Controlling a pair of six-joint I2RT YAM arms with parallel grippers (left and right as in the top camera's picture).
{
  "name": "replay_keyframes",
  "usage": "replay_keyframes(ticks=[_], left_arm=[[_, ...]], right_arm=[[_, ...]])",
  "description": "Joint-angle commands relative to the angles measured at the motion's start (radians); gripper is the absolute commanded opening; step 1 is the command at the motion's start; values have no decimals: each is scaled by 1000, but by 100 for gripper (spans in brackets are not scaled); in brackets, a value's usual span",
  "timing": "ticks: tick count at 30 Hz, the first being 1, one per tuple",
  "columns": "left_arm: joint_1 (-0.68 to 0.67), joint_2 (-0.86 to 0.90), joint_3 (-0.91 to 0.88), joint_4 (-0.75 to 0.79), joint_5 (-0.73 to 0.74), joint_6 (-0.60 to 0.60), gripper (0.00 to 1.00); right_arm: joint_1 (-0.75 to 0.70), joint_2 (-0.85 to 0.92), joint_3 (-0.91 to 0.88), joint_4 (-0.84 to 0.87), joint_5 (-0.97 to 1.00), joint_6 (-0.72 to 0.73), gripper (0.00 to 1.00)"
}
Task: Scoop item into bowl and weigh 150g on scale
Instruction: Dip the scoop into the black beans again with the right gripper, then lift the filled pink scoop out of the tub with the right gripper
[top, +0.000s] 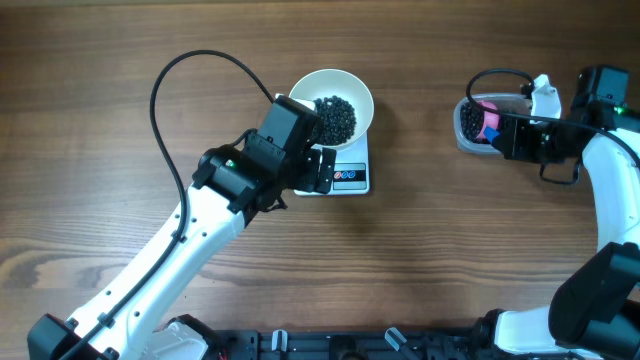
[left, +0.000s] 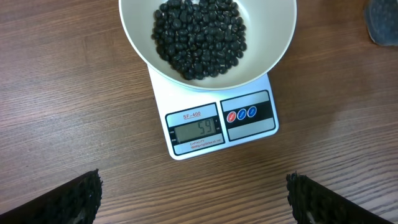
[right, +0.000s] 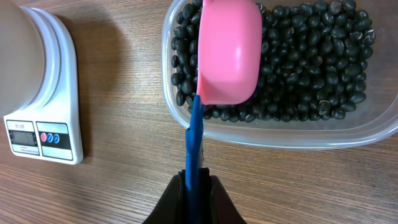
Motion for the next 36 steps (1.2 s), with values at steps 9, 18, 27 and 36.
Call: replay_keyframes(ticks=[9, 18, 27, 36], left_arm=[[-4, -14, -8, 0, 9, -9, 100], [-4, -14, -8, 0, 9, -9, 100], [-4, -14, -8, 0, 9, -9, 100], [-4, -14, -8, 0, 9, -9, 100]], right_arm=[[-77, 17, 2, 0, -142, 3, 4], [-101, 17, 2, -9, -238, 34, 4], [-140, 17, 2, -17, -242, 36, 4], [-193, 17, 2, -27, -302, 37, 4]])
